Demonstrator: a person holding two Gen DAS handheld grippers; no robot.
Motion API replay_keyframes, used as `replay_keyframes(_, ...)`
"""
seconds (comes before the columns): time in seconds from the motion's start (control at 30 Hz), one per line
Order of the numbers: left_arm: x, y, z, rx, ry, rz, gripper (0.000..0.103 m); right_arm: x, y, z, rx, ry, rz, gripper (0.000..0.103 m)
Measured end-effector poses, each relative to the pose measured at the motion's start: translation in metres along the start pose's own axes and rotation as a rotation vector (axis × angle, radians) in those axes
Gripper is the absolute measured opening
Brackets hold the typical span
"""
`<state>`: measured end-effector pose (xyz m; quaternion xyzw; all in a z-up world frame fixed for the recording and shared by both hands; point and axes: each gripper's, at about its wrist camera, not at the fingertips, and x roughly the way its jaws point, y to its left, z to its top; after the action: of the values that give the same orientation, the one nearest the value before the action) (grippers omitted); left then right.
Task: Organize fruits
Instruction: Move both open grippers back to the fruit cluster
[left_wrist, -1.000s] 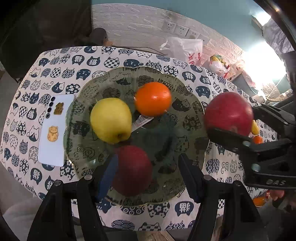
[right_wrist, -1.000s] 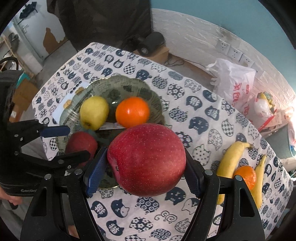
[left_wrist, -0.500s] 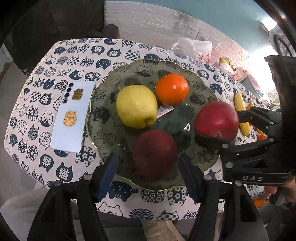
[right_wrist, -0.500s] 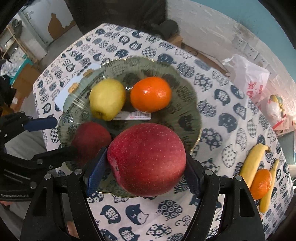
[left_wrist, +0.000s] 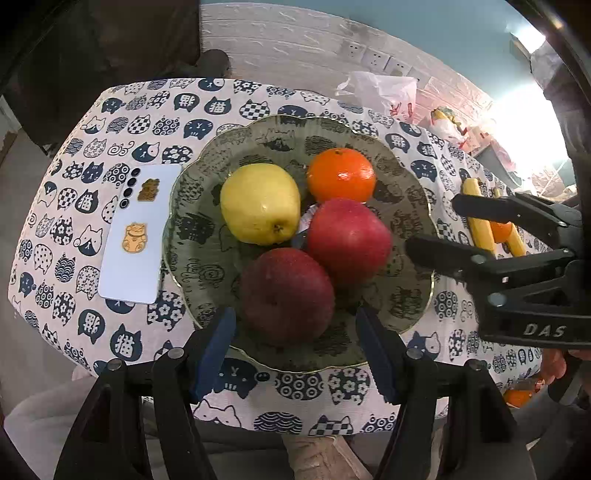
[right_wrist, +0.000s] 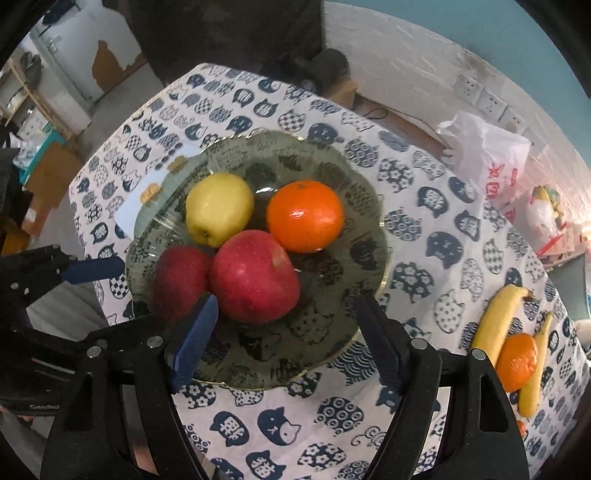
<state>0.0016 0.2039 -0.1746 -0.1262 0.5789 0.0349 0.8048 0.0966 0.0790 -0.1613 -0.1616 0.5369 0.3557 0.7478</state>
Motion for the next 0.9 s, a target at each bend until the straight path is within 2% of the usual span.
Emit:
replay_keyframes(0.37, -0.016, -0.039, 0.008, 0.058, -0.033, -0.031, 0.075, -0.059, -0.032, -0.013, 0.049, -0.112, -0.07, 0.083)
replay_keyframes(0.67, -0.04, -0.077, 0.01, 0.135, -0.096, -0.03, 0.075, -0.112, -0.065, -0.035, 0.104, -0.205, -0.105, 0.083)
replay_keyframes(0.9, -0.061, -0.11, 0.009, 0.2, -0.139, -0.04, 0.079, -0.148, -0.08, -0.055, 0.114, -0.252, -0.148, 0.083)
